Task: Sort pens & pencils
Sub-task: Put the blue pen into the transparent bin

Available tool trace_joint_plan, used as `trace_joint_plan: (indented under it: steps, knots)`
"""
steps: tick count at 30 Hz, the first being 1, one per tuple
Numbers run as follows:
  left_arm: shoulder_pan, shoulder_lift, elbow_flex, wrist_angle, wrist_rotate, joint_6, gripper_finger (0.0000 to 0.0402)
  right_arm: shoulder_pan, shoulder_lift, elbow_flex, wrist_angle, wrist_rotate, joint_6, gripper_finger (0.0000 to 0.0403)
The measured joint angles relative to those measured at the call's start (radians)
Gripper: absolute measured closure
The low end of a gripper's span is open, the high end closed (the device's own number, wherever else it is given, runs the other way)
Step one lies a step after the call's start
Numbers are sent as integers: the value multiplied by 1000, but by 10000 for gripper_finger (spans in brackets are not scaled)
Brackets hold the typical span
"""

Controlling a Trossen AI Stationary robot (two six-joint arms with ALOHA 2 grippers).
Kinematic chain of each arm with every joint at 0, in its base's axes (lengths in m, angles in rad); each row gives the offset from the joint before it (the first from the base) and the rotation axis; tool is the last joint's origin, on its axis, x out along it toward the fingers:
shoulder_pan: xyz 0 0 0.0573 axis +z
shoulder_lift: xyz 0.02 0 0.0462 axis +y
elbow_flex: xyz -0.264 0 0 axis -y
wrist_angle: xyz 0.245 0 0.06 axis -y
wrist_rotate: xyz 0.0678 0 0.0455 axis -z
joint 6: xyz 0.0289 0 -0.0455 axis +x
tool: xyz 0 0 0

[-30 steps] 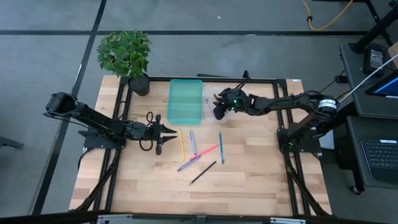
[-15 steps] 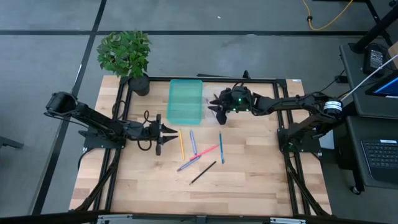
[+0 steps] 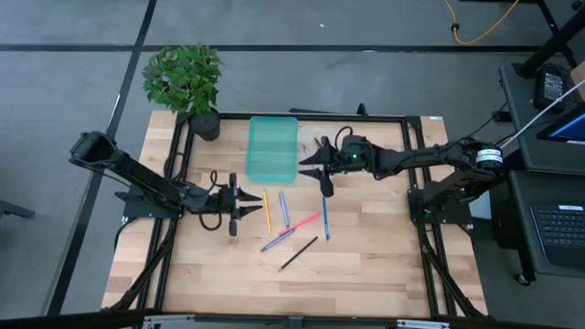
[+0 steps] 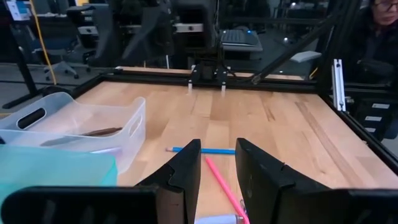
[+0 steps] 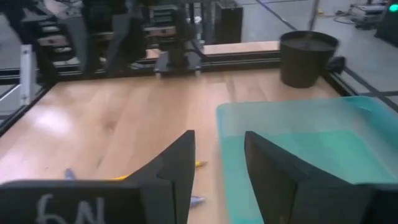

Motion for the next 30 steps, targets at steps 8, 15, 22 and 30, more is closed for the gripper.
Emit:
trace_joint_plan:
  steps: [8, 15, 22, 30]
  knots:
    - [-73, 42, 27, -1, -82, -32, 308, 90, 0, 0, 2, 0, -76, 263]
    - [-94, 179, 104, -12, -103, -48, 308, 151, 1, 0, 2, -1, -82, 263]
    - [-94, 317, 191, -45, -41, -50, 308, 237, 1, 0, 0, -1, -72, 263]
    - [-94, 362, 235, -96, 50, -127, 308, 341, 1, 0, -29, 58, -59, 263]
